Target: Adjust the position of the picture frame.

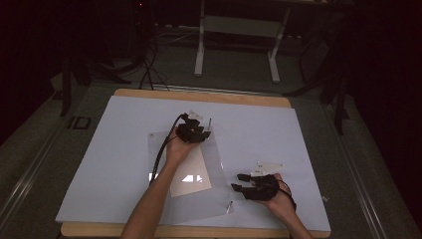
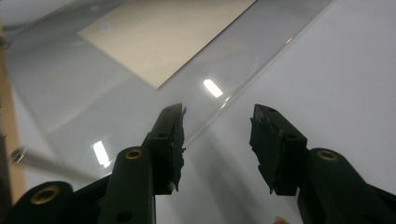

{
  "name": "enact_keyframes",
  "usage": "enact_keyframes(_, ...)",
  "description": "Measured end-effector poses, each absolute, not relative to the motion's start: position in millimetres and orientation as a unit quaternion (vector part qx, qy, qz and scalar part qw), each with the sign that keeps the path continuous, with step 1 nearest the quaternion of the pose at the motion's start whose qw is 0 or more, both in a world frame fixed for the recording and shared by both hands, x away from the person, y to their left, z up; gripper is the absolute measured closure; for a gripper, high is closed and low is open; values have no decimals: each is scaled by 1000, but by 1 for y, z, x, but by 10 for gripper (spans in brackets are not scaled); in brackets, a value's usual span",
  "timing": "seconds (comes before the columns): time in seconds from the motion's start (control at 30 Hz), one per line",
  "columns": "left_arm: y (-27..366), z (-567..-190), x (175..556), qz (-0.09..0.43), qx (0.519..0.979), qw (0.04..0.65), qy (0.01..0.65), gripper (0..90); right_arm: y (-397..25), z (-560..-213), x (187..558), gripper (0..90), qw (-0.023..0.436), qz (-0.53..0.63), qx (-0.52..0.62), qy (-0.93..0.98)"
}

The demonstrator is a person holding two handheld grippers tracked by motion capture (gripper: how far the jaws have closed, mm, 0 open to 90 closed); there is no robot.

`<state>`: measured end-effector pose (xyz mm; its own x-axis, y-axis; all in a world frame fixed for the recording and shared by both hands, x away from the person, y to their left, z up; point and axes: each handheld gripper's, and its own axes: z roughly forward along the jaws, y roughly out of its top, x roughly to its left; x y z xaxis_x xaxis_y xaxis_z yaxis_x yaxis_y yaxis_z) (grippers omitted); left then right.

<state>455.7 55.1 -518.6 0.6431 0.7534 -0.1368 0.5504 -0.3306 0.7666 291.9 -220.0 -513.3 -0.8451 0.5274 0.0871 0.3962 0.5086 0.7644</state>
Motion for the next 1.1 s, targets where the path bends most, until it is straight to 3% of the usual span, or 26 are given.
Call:
enact_keyframes(0.33,37,-521,487,112,808,398,421,602,-227,-519,271,531,56,425,252,867)
enact_keyframes(0.43,34,-527,493,114,808,392,425,666,-226,-520,266,537,52,422,243,872)
enact_keyframes(0.5,32,-529,493,128,814,378,421,816,-224,-521,260,540,53,413,221,882)
enact_keyframes(0.57,29,-527,493,142,822,366,413,830,-223,-522,257,544,48,405,203,890)
enact_keyframes(0.97,25,-527,494,147,822,366,411,764,-222,-525,250,608,32,404,169,898)
enact_keyframes(1.07,23,-528,494,160,822,362,410,808,-211,-527,245,653,38,410,154,898)
enact_keyframes(1.1,22,-528,494,164,822,361,410,817,-201,-529,243,720,45,411,150,898)
